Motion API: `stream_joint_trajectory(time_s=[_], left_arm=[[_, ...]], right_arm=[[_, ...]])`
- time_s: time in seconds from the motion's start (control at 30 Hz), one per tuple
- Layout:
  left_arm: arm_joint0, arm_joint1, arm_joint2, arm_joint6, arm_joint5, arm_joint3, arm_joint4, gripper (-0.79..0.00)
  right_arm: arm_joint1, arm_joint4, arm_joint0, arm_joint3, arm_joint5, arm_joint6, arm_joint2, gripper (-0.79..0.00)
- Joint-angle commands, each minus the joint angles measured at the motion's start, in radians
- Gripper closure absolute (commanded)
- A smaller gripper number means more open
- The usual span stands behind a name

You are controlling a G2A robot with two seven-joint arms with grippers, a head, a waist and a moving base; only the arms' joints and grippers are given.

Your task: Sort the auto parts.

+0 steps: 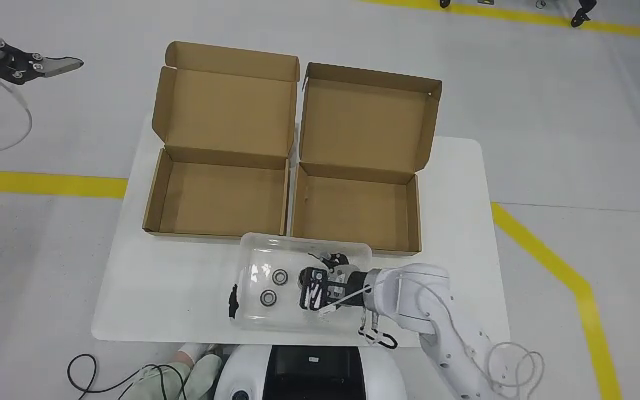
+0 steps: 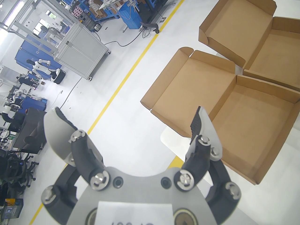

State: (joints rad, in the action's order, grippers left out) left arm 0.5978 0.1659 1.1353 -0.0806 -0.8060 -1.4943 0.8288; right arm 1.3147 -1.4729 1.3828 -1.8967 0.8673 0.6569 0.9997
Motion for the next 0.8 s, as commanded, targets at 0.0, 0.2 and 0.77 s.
stream_joint_trajectory(time_s=[0.0, 0.2, 0.77], left_arm=[[0.0, 0.0, 0.0, 0.0, 0.0, 0.0, 0.0, -0.785], [0.0, 0.0, 0.0, 0.0, 0.0, 0.0, 0.0, -0.785], [0.0, 0.0, 0.0, 0.0, 0.0, 0.0, 0.0, -0.785]], right_arm=[[0.0, -0.002, -0.008, 0.012, -0.008, 0.007, -0.013, -0.634], [-0.001, -0.024, -0.026, 0.054, -0.04, 0.011, -0.05, -0.634], [-0.002, -0.033, -0.086, 0.154, -0.094, 0.022, -0.113, -0.585]])
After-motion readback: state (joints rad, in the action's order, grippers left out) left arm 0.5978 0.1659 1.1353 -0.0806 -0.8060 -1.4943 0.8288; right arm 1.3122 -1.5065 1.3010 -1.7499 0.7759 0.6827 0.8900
